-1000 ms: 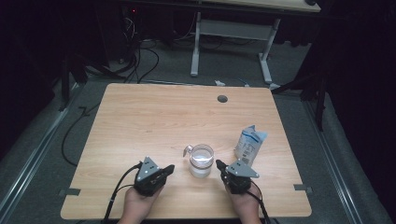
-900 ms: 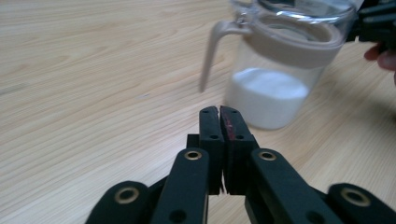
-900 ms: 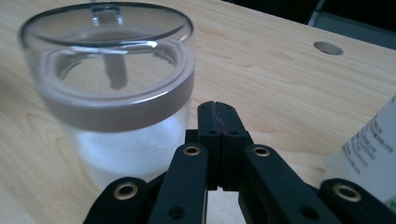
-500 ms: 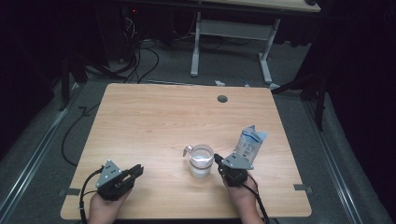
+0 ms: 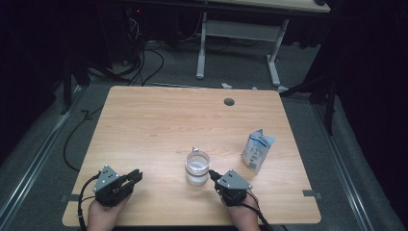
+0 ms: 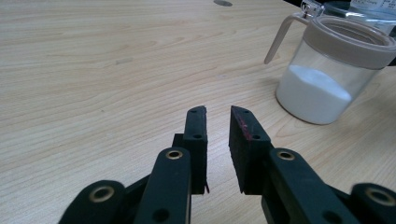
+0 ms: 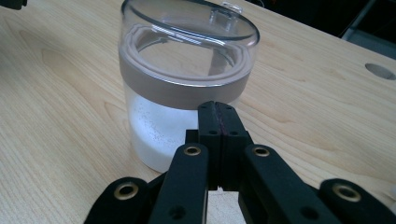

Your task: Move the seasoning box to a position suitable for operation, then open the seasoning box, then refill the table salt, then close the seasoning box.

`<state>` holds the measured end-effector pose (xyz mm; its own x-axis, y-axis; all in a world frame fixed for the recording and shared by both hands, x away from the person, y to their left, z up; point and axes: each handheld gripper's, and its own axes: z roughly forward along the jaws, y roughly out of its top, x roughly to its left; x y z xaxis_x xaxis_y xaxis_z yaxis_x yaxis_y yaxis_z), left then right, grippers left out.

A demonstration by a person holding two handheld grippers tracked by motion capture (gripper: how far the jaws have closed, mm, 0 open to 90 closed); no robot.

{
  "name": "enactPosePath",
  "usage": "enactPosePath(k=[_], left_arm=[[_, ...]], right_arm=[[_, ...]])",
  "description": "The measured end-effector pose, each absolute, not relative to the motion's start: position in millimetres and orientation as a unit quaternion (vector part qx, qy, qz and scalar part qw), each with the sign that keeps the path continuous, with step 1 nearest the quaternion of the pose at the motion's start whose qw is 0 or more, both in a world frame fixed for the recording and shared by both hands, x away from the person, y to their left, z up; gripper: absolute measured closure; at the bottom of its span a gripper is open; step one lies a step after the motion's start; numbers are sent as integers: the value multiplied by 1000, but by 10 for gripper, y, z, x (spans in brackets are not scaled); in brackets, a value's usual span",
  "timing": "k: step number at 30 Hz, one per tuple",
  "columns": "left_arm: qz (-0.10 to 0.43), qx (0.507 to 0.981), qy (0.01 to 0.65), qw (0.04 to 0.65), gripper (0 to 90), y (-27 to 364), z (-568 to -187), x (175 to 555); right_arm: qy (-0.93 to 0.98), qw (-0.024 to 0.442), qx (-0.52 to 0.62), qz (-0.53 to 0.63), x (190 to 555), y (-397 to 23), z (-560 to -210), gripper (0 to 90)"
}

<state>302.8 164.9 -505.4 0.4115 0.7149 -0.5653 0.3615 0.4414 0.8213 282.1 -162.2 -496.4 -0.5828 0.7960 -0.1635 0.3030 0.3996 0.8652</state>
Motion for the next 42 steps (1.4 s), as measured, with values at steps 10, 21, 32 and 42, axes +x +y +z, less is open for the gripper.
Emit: enactPosePath(k=[10,21,32,42], left_arm=[[143,508,525,667,659,1666,-5074,3048],[141,502,529,669,621,1668,-5085,3065],[141,502,529,670,615,1641,-5079,3061],[139,500,530,670,613,1655,-5082,3058]], right_arm=[[770,292,389,413,3128,-1762,-4952,900],[778,295,373,411,3154,-1651,-4928,900],[779,297,354,424,2956,-1598,-4917,900],[786,286,338,432,2825,-1497,-4945,900]])
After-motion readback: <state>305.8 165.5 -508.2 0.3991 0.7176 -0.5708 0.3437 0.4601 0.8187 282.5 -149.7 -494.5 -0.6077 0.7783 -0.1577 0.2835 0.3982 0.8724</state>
